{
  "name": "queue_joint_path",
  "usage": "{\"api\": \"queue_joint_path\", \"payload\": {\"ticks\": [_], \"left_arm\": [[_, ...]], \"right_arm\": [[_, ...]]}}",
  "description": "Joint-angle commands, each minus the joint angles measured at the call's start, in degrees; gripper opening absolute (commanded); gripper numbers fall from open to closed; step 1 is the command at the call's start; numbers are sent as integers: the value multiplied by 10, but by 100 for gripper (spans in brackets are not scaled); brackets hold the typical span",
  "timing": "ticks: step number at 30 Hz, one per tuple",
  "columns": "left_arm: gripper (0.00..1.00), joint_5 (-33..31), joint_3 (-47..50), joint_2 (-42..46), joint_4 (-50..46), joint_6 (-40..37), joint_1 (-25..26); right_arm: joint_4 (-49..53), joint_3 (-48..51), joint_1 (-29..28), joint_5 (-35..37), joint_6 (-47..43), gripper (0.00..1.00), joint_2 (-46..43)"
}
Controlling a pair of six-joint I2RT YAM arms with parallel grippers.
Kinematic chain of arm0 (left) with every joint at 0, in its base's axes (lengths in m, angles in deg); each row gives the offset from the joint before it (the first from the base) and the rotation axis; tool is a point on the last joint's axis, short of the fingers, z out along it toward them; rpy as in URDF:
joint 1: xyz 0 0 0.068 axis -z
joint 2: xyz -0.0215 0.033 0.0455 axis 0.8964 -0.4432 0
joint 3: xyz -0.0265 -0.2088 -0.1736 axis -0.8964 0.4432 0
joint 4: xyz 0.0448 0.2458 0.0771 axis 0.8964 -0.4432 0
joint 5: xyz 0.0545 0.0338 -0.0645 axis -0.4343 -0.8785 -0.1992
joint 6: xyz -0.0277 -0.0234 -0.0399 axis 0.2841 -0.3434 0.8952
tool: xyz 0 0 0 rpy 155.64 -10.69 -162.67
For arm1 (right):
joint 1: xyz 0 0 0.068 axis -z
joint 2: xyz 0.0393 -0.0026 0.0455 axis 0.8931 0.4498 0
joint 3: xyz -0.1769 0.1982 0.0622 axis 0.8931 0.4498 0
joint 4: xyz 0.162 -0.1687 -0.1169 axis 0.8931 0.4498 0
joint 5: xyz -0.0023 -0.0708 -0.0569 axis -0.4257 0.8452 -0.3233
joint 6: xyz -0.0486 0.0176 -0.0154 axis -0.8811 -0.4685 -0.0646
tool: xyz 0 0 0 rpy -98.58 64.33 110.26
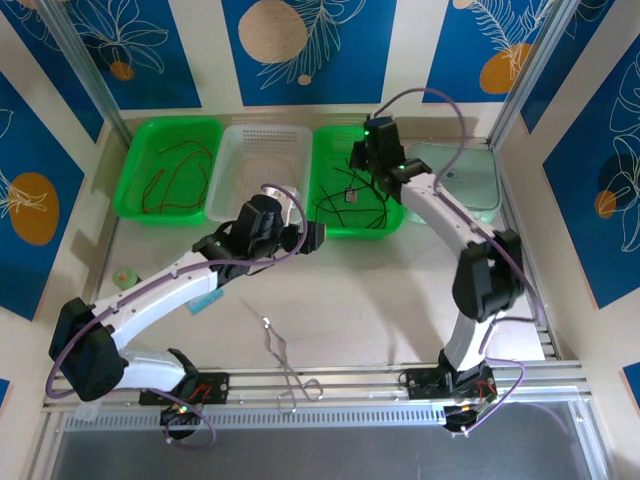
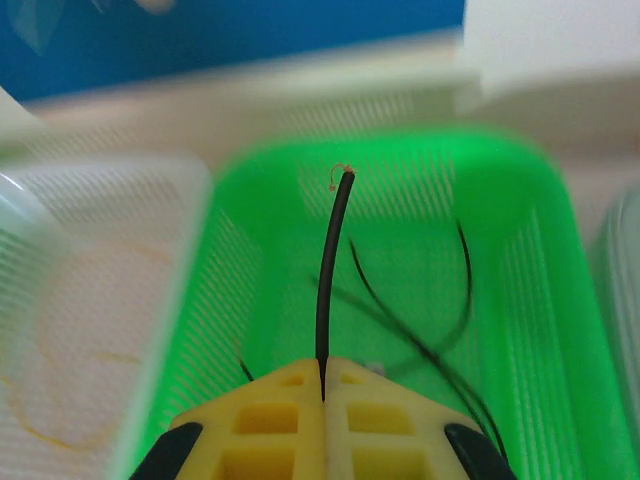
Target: Untangle the cables
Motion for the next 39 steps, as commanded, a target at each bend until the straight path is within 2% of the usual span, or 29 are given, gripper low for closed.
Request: {"api": "queue_joint_path", "payload": {"ticks": [1,6,9,16,18,21,23,24,25,26,30,33,35,39], "left_arm": [[90,-12,5,16,-6,-18,4],[91,-19,7,26,-14,-17,3],[91,-21,7,32,-22,-16,4],[92,-30,16,52,-36,-21,4],[93,-32,16,53,-38,-22,4],[94,-34,17,54,-35,-22,3],[94,-33,14,56,-36,-23,3],[94,-33,13,55,-39,-23,4],[94,-34,12,56,-41,-21,4],[95,-33,11,59,-45,-22,4],[97,-57,17,88,-55,-27,3],[99,-78,36,119,-43,-46,1],[99,-103,48,141,-39,-64,-2],[99,-138,69,179,-34,-152,-16]], "right_arm": [[101,-24,-9,35,31,0,44],[193,-112,-9,38,30,0,151],[229,-157,-5,10,20,0,205],[251,-198,9,-34,9,0,238],[262,-215,17,-69,10,10,249],[315,-275,30,-97,13,43,273],[327,-298,32,-93,7,60,265],[328,-306,32,-92,0,71,253],[331,-314,32,-91,-6,92,240],[334,-323,31,-89,-12,100,227],[356,-356,32,-76,-33,99,164],[327,-307,31,-76,-41,99,86],[273,-227,30,-95,-51,99,14],[77,30,31,-139,-92,99,-160]]}}
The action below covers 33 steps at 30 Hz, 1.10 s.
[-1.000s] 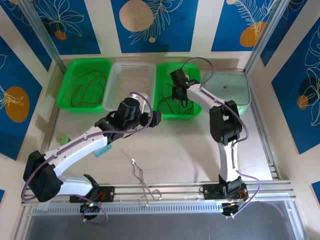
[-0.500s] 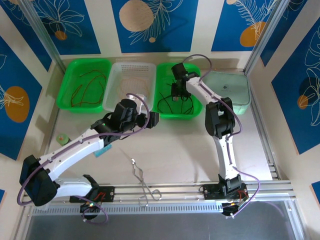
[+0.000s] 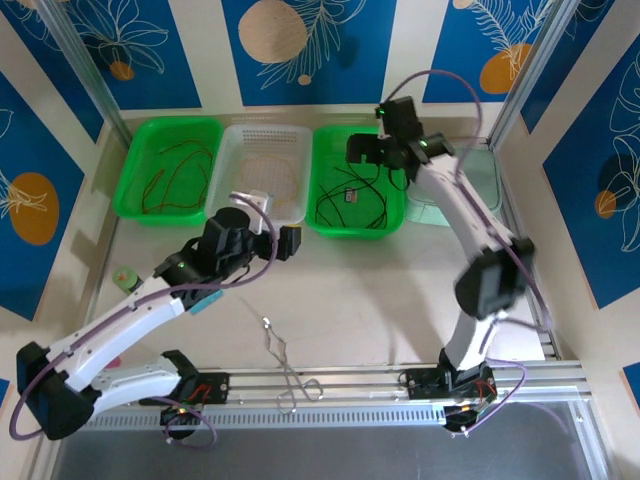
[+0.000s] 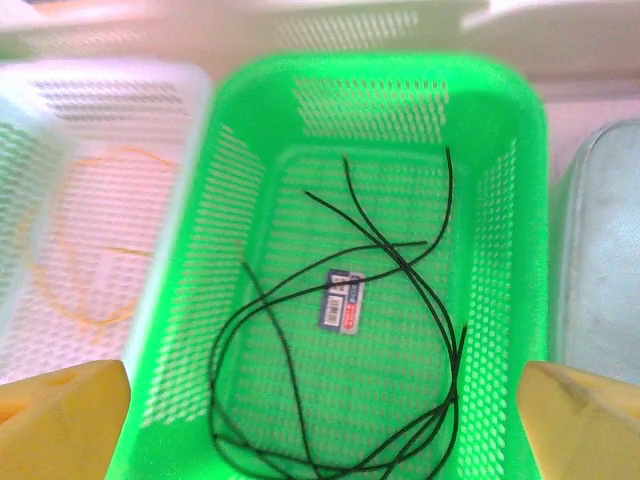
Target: Untangle the cables
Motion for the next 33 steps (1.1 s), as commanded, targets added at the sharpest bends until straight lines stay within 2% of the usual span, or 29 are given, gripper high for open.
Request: {"api": "queue_joint_path", "payload": {"ticks": [1,5,7,11,13,16,18,23,27,29,31,33], "left_arm": [[99,-75,19,28,8,-98,-12],[99,-124,48,55,44,-162,-55],[99,-105,72,68,76,-176,-96],[99,-46,139,82,156,-155,-195],[99,-60,166,69,189,-141,-235],[99,-30,182,45,219,-173,-274],[99,-28,202,32,259,-188,-289],[99,66,270,22,377,-269,-320],[99,77,318,-4,481,-231,-356],[99,95,322,-23,495,-238,-367],[99,103,327,-42,517,-230,-375],[99,124,330,-70,533,-211,-381]], "right_arm": [[-156,177,-1,-45,-41,99,-102],[-306,392,-1,-18,-55,99,-228],[-388,503,-7,10,-92,99,-288],[-456,642,11,84,-105,99,-365],[-500,706,36,87,-106,99,-396],[-562,777,86,62,-91,99,-423],[-596,807,115,56,-82,99,-419],[-721,850,165,26,-97,99,-354],[-836,832,191,3,-117,99,-237],[-795,790,194,-16,-99,99,-209],[-844,792,190,-32,-105,99,-171],[-918,808,182,-17,-108,99,-123]]}}
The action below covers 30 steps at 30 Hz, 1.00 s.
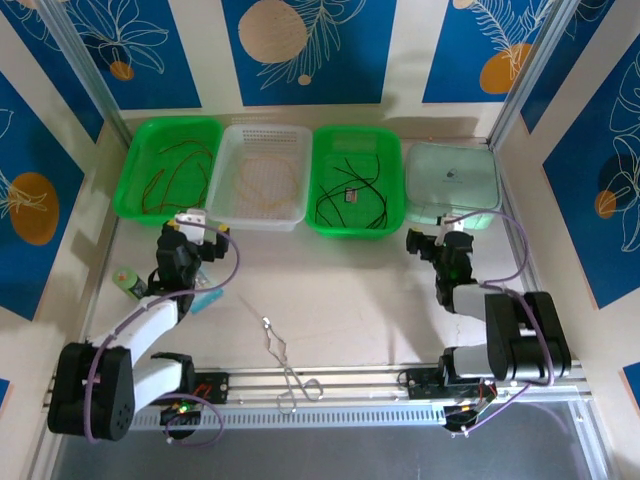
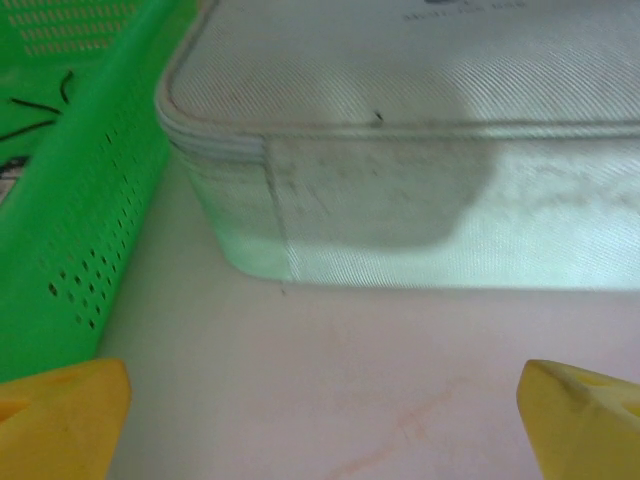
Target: Untangle the cables
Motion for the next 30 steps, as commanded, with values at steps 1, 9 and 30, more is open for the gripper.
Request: {"api": "queue_joint_path", "payload": {"ticks": [1,9,30], "left_arm": [[99,55,12,-34,88,19,-11],[99,82,42,-163,225,9,-13],[99,-10,-2,-257,233,36,-14]], "right_arm": [[-150,9,-8,-20,-15,99,58],[-80,-42,-17,-35,-34,99,82],[-38,-62,12,-105,-22,99,82]]}}
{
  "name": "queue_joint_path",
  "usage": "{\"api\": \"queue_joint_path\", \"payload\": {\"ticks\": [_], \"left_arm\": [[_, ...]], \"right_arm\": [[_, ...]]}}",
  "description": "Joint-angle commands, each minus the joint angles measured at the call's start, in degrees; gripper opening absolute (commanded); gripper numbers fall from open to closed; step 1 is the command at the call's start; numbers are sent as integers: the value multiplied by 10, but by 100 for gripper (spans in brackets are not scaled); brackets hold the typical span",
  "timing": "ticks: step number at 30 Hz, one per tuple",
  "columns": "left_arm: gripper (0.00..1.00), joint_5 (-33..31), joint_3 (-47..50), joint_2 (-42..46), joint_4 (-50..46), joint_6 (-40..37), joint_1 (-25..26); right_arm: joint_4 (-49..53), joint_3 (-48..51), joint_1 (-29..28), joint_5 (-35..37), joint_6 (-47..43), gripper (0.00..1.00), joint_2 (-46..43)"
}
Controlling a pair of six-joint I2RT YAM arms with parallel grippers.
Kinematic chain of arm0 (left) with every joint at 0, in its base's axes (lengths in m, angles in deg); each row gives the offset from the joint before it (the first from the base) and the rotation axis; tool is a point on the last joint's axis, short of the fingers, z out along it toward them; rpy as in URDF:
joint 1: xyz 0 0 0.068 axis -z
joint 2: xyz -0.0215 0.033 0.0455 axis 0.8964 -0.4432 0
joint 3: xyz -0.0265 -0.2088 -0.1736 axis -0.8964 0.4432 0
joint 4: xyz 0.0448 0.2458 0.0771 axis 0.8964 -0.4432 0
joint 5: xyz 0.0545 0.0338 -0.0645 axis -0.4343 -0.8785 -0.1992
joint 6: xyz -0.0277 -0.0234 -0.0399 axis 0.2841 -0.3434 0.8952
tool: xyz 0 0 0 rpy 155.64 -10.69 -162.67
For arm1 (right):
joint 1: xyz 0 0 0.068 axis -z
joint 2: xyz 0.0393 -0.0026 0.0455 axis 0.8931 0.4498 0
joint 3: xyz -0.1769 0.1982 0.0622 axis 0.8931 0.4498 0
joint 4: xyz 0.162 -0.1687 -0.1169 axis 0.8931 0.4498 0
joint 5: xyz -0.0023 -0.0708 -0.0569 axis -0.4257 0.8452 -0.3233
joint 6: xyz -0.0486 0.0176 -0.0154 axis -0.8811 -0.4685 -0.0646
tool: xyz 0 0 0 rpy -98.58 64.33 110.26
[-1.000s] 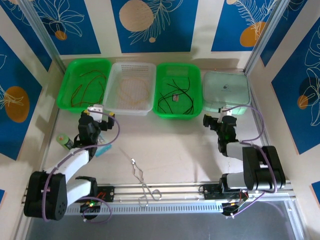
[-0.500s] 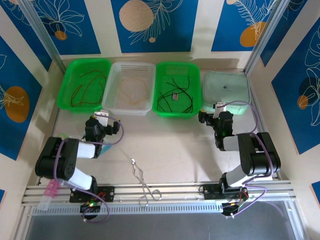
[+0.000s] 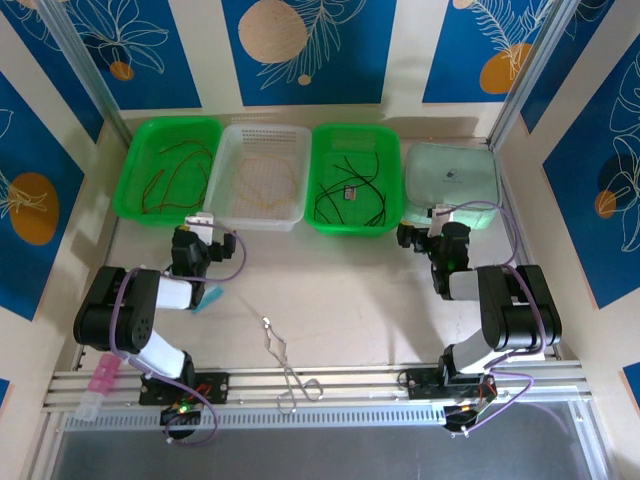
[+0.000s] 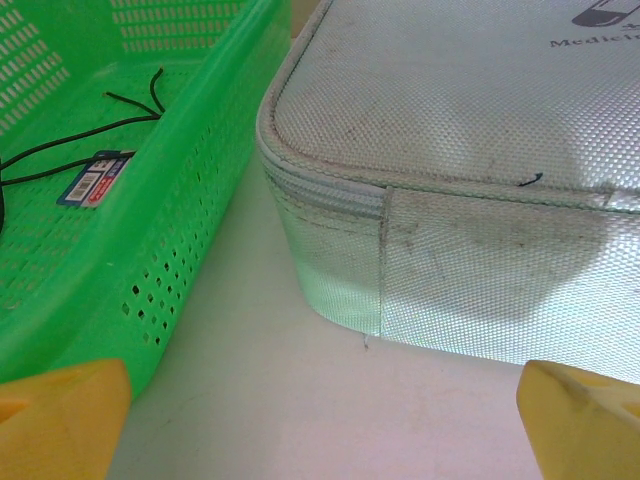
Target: Untangle the cables
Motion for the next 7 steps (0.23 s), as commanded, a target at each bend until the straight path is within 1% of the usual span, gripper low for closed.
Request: {"api": "queue_joint_path", "payload": {"ticks": [1,7], "left_arm": [[99,-10,-6,-2,9,9,-7],[99,-10,0,-1,20,9,-7]], "right_arm": [[0,-15,2,-12,1,99,1],[0,-14,4,-14,2,99,0]]}}
